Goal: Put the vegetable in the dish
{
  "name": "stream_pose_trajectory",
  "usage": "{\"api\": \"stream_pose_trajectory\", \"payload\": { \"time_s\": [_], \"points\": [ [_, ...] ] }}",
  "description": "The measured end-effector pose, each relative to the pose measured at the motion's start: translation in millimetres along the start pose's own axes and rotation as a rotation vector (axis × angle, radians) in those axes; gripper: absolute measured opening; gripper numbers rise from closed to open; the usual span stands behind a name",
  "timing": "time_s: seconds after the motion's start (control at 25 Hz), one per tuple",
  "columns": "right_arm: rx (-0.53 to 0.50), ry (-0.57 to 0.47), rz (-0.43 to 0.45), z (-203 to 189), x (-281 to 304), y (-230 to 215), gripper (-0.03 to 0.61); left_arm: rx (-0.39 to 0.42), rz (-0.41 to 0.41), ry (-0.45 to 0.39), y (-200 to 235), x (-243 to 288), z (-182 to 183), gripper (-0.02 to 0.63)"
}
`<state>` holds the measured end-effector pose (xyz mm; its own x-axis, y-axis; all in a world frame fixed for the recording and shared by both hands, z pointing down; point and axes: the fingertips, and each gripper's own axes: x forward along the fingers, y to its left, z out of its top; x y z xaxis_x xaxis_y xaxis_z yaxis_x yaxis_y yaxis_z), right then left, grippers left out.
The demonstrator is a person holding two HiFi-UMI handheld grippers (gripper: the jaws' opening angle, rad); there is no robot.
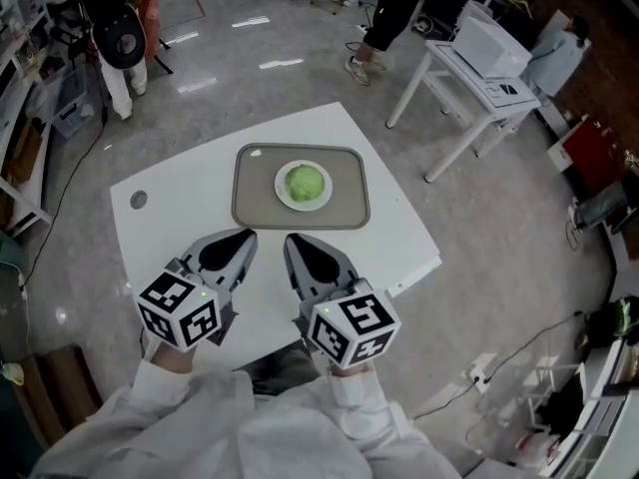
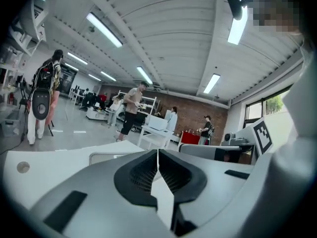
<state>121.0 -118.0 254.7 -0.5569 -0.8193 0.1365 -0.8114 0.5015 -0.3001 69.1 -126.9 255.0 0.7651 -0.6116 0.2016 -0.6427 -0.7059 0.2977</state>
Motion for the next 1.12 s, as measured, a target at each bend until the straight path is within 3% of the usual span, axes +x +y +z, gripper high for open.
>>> {"api": "stream_pose_trajectory", "payload": {
  "time_s": [0.24, 0.52, 0.88, 1.12],
  "points": [
    [-0.082, 0.010, 0.003, -12, -9, 35, 0.012, 0.040, -0.050, -0.040, -25, -32, -3, 0.017],
    [-0.102, 0.019, -0.014, -25, -14, 51, 0.012, 0.077, 0.013, 0.023, -22, -43, -28, 0.009],
    [-0.128, 0.029, -0.019, -31, -23, 47, 0.012, 0.069, 0.070, 0.021, -25, -39, -32, 0.008],
    [-0.157, 0.053, -0.004, -36, -33, 39, 0.012, 0.071, 0.062, 0.056, -43, -28, -47, 0.008]
  ]
}}
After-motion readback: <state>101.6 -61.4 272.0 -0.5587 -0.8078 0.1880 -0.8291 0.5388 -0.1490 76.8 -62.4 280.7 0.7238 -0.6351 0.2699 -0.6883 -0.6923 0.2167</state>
